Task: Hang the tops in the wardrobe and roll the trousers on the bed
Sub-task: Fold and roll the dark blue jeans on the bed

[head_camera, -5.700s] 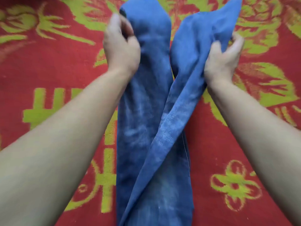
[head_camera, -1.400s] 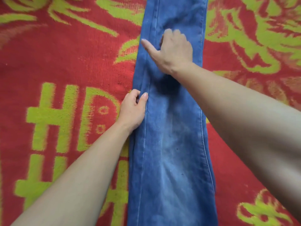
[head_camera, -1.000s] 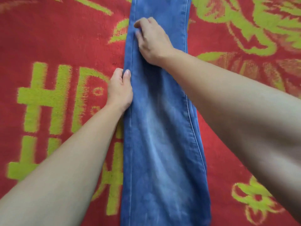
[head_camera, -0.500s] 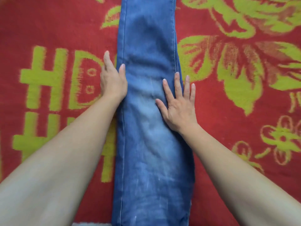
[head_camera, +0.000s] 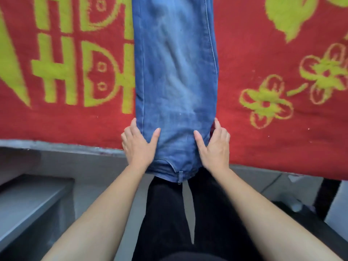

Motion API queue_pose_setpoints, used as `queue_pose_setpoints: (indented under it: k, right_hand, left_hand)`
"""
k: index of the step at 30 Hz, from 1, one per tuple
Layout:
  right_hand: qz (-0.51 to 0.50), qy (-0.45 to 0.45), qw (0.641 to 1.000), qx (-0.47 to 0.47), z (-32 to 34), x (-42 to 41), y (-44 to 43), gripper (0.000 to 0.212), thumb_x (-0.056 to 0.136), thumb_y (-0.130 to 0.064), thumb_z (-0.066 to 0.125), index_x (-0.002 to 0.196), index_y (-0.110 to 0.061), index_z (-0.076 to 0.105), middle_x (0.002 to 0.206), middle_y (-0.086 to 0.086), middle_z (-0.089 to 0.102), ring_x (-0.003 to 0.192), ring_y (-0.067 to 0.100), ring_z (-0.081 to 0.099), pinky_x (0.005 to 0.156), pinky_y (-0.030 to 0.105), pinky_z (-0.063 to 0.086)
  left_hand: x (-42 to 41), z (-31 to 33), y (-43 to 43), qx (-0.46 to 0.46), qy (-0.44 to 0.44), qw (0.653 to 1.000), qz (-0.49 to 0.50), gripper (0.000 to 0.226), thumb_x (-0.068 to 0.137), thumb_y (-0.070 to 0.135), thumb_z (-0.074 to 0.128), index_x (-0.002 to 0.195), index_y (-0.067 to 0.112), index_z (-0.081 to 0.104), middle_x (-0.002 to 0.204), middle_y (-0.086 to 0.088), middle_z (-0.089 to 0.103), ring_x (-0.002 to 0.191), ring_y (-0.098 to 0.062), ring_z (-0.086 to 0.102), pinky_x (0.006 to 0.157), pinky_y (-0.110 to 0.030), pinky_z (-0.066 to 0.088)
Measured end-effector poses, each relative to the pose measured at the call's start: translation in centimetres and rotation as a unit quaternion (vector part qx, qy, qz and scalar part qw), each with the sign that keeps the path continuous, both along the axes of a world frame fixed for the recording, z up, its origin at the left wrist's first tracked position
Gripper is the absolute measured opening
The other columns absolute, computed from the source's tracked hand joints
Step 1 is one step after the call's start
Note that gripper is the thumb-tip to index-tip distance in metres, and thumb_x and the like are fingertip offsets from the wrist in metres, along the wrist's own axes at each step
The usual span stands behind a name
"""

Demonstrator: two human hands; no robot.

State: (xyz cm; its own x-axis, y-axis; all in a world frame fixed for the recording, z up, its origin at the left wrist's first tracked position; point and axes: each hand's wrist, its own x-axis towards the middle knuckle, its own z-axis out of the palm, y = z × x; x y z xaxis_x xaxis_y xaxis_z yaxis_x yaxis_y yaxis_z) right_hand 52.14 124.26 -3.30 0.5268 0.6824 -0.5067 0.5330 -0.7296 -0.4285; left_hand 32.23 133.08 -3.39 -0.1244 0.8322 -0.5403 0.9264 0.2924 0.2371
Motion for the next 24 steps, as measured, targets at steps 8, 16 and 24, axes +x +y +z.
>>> queue_pose_setpoints:
  k: [8,16,24]
  right_hand:
    - [-0.097,0.242,0.957,-0.128,1.0,-0.9,-4.1,0.053,0.072,-0.060,0.078,0.104,-0.020,0.065,0.104,-0.006,0.068,0.100,0.015,0.062,0.086,0.030,0.048]
    - [-0.120,0.326,0.932,-0.102,3.8,-0.3,-8.5,0.050,0.089,-0.062,0.057,0.099,-0.014,0.068,0.101,-0.002,0.069,0.095,0.016,0.064,0.092,0.037,0.048]
    - [-0.259,0.541,0.800,-0.001,12.1,-3.1,-13.9,0.050,0.086,-0.066,0.053,0.105,-0.025,0.075,0.091,-0.004,0.074,0.082,0.014,0.069,0.080,0.035,0.053]
  left_hand:
    - [-2.8,2.2,-1.1,-0.229,-0.192,0.937,0.183,0.048,0.067,0.039,0.088,0.105,0.015,0.070,0.108,-0.003,0.074,0.093,-0.016,0.071,0.081,-0.028,0.055]
    - [-4.9,8.1,-4.5,-0.346,-0.251,0.897,0.111,0.033,0.081,0.039,0.074,0.111,0.025,0.070,0.111,0.003,0.074,0.098,-0.019,0.069,0.091,-0.039,0.048]
    - [-7.8,15.0,-11.4,-0.270,-0.498,0.766,0.305,0.041,0.093,0.036,0.057,0.128,0.015,0.064,0.119,-0.007,0.070,0.100,-0.021,0.069,0.081,-0.034,0.058]
